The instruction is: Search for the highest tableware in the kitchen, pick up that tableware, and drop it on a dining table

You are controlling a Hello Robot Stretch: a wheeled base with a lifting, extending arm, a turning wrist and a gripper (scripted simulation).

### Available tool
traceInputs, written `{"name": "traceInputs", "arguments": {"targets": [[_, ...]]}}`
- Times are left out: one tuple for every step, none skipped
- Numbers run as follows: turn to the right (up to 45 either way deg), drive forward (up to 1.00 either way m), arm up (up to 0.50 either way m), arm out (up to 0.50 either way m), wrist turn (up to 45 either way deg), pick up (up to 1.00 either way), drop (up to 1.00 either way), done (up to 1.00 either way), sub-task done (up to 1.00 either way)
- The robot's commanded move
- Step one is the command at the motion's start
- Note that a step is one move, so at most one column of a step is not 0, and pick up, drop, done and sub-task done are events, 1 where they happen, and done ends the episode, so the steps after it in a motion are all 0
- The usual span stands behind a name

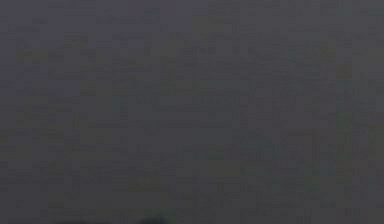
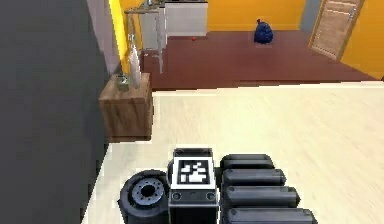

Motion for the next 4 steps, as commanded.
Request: {"name": "traceInputs", "arguments": {"targets": [[-6.0,0.0,0.0,0.0,0.0,0.0,0.0,0.0,0.0],[-45.0,0.0,0.0,0.0,0.0,0.0,0.0,0.0,0.0],[-45.0,0.0,0.0,0.0,0.0,0.0,0.0,0.0,0.0],[-45.0,0.0,0.0,0.0,0.0,0.0,0.0,0.0,0.0]]}}
